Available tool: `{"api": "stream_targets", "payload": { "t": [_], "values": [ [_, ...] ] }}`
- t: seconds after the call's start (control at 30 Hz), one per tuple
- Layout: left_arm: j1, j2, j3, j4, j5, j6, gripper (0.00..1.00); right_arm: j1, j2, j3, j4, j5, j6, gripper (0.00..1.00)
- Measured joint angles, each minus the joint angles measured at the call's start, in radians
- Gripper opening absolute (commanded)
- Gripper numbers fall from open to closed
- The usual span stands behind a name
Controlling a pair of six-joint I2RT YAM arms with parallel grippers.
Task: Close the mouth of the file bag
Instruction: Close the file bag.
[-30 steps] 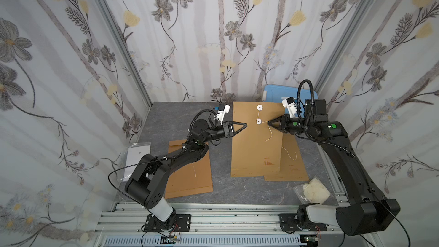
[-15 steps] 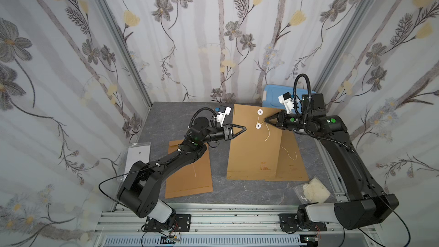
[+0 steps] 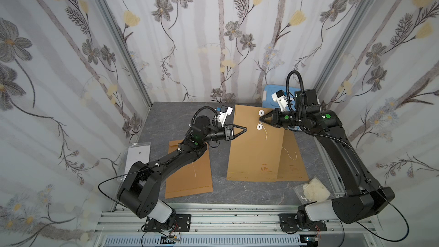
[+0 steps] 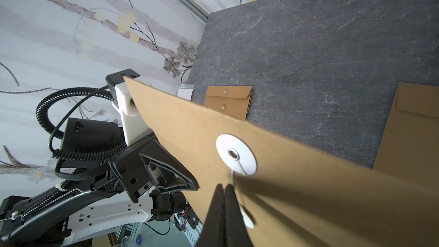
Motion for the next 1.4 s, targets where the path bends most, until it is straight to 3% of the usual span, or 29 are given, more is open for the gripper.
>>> {"api": "stream_targets", "payload": {
  "t": [0.47,1.4],
  "values": [
    [-0.007,0.002,0.012,-0.019,0.007,0.003,0.0,0.067,0.04,-0.002,-0.023,0.014,0.0,0.0],
    [-0.008,0.044,0.001,0.06,-0.008,-0.062,0.0,0.092,-0.043,-0.249,0.121,0.026,0.019,0.0]
  ]
}}
